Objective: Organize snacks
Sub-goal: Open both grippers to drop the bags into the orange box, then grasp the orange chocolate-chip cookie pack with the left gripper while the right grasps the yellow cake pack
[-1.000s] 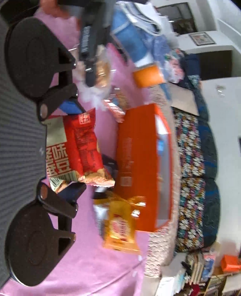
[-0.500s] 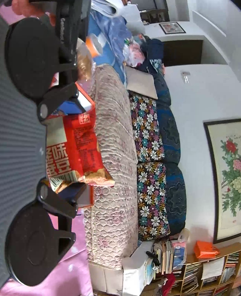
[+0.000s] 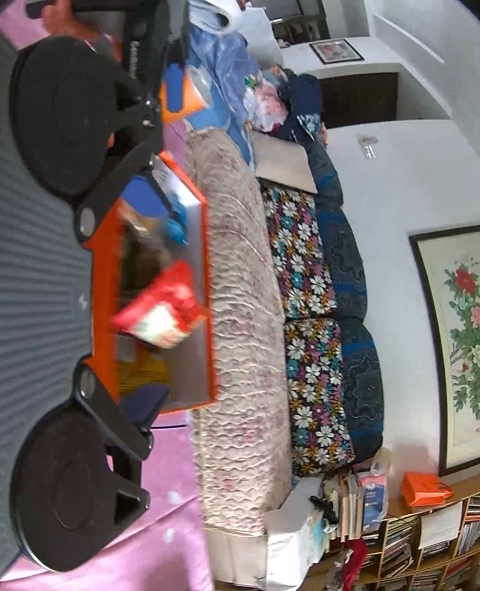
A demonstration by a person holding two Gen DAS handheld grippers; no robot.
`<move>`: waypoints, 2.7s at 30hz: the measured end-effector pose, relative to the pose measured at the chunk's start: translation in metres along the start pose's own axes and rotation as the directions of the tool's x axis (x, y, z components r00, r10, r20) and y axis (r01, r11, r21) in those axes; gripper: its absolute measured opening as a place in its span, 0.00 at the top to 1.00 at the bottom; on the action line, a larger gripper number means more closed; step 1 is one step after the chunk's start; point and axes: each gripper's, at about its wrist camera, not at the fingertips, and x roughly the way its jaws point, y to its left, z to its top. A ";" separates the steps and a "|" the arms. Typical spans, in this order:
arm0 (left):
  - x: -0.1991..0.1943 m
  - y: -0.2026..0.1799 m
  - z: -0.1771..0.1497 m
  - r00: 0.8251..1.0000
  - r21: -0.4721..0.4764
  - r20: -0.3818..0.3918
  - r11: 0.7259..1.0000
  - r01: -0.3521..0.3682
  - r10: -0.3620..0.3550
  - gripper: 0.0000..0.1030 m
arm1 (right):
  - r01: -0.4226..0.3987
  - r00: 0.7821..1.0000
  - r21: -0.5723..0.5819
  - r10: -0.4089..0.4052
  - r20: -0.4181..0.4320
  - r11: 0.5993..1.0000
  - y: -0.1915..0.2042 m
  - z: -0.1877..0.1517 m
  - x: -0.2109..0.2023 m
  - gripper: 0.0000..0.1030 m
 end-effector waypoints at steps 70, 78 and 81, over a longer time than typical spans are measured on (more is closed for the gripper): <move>-0.006 -0.028 -0.116 0.958 -0.045 -0.280 0.998 0.053 -0.064 0.40 | 0.114 0.984 0.183 -0.086 -0.154 0.977 -0.031 -0.066 -0.019 0.01; -0.005 -0.009 -0.109 0.960 -0.141 -0.261 0.987 0.071 -0.106 0.36 | 0.199 0.973 0.102 -0.184 -0.137 0.975 -0.049 -0.055 0.023 0.05; -0.008 -0.009 -0.108 0.962 -0.135 -0.253 0.988 0.070 -0.103 0.36 | 0.158 0.981 0.149 -0.138 -0.136 0.976 -0.051 -0.055 0.012 0.30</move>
